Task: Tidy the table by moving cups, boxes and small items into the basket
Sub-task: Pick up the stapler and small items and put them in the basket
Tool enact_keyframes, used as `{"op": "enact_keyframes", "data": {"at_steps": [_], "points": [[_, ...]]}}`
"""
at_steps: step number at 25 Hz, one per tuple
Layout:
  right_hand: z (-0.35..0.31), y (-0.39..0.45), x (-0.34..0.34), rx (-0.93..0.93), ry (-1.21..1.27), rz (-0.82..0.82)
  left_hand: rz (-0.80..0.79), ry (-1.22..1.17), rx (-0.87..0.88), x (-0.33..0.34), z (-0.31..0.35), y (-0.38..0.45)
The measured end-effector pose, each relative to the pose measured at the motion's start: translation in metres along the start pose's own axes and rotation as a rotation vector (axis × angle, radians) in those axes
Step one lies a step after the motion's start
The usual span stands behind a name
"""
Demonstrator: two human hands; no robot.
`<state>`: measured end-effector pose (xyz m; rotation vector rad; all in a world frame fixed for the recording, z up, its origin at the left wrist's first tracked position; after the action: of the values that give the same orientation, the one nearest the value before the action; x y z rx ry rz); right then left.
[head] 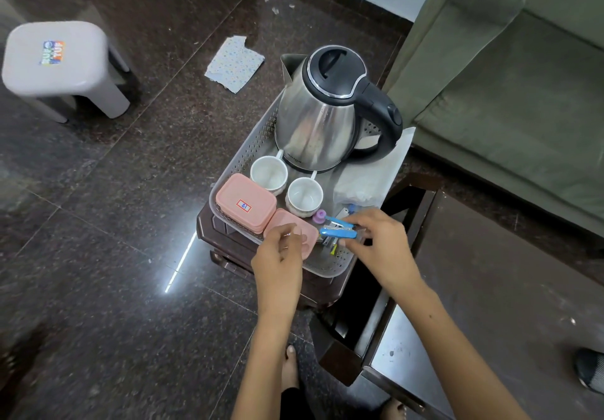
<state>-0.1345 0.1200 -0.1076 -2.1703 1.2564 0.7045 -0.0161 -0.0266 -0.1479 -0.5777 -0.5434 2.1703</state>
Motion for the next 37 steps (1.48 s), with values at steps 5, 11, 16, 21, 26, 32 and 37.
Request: {"op": "enact_keyframes", "data": {"at_steps": [5, 11, 16, 21, 26, 32, 37], "points": [[0.002, 0.006, 0.035, 0.006, -0.348, -0.376, 0.028, -0.043, -0.057, -0.005, -0.008, 0.003], [0.003, 0.01, 0.043, -0.02, -0.499, -0.393, 0.026, -0.034, -0.04, -0.006, -0.006, 0.004], [0.009, 0.018, 0.03, 0.044, -0.558, -0.289, 0.024, -0.025, -0.035, -0.006, -0.009, 0.003], [0.01, 0.023, 0.016, 0.135, -0.596, -0.07, 0.022, -0.032, -0.038, -0.004, -0.01, 0.0], [0.015, 0.013, 0.027, 0.221, -0.696, 0.024, 0.017, -0.016, -0.04, -0.002, -0.011, -0.003], [0.011, -0.012, 0.027, 0.129, -0.465, 0.186, 0.02, 0.006, 0.019, 0.0, -0.002, -0.008], [-0.004, -0.026, 0.016, -0.009, -0.288, 0.343, 0.043, 0.138, 0.167, 0.004, 0.017, -0.019]]}}
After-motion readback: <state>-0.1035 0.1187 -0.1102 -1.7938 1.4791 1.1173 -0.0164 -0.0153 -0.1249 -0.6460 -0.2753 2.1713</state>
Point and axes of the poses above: each hand's wrist, its own y-axis towards the middle knuckle, its own x-axis out of the palm, z = x × y, the point moved 10 cm from there along y, towards the middle knuckle, and after that the axes turned 9 degrees about y, right-handed, at the moved point
